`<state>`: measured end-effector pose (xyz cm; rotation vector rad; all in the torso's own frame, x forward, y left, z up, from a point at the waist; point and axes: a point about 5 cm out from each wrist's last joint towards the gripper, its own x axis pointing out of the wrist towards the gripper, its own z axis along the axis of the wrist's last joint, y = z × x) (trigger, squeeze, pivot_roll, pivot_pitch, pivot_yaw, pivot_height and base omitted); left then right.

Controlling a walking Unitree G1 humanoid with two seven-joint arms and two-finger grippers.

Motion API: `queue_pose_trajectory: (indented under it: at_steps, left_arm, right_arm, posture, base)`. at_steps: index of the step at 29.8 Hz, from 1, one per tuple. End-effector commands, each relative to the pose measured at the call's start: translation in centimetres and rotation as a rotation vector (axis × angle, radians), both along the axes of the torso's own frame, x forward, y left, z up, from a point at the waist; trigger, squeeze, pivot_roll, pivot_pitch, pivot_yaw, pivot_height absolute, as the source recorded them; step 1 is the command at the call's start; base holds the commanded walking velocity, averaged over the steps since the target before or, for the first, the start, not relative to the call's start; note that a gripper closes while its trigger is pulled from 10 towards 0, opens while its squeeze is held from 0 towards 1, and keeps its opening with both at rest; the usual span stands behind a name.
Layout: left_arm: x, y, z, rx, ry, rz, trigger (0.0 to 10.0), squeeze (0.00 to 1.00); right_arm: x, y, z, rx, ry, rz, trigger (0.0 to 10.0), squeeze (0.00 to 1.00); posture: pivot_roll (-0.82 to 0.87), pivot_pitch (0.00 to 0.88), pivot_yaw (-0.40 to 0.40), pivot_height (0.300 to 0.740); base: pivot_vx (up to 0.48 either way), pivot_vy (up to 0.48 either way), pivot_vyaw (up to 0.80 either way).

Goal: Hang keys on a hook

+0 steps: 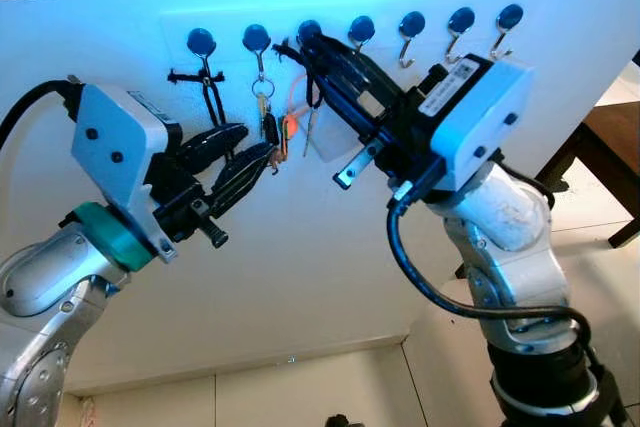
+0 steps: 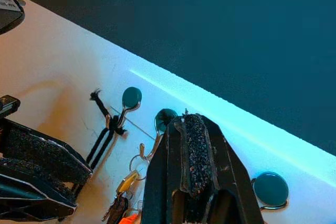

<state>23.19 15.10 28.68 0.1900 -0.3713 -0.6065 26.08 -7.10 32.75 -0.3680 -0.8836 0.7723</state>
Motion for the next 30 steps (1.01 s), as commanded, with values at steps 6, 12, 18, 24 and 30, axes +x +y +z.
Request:
queue_pose_trajectory:
  at_steps: [6, 12, 18, 24, 30]
  left_arm:
    - [-0.1, -0.1, 0.0, 0.005, -0.002, -0.006, 10.0, 0.00]
    - [0.0, -0.2, 0.0, 0.007, 0.001, -0.007, 10.0, 0.00]
    - [0.0, -0.3, 0.0, 0.008, 0.001, -0.008, 10.0, 0.00]
    - [0.1, -0.3, 0.0, 0.007, 0.001, -0.009, 10.0, 0.00]
    - [0.1, -0.3, 0.0, 0.013, 0.004, -0.012, 10.0, 0.00]
  right_arm:
    - [-0.2, -0.2, 0.5, 0.011, -0.017, -0.006, 10.0, 0.00]
    - [0.2, -0.2, -1.0, -0.021, 0.028, -0.025, 10.0, 0.00]
    - [0.2, -0.5, -0.3, -0.001, 0.004, -0.041, 10.0, 0.00]
    - [0.1, -1.0, 0.4, 0.017, -0.016, -0.060, 10.0, 0.00]
    - [0.2, -0.8, -0.8, -0.012, 0.017, -0.065, 10.0, 0.00]
  posture:
    - [-0.08, 0.061, 0.077, 0.740]
    - [-0.08, 0.065, 0.079, 0.740]
    - [-0.08, 0.065, 0.079, 0.740]
    - [-0.08, 0.064, 0.084, 0.740]
    - [-0.08, 0.072, 0.092, 0.740]
  base:
    - [0.000, 0.000, 0.00]
    - [0.000, 0.000, 0.00]
    - [0.000, 0.000, 0.00]
    - [0.000, 0.000, 0.00]
    - [0.000, 0.000, 0.00]
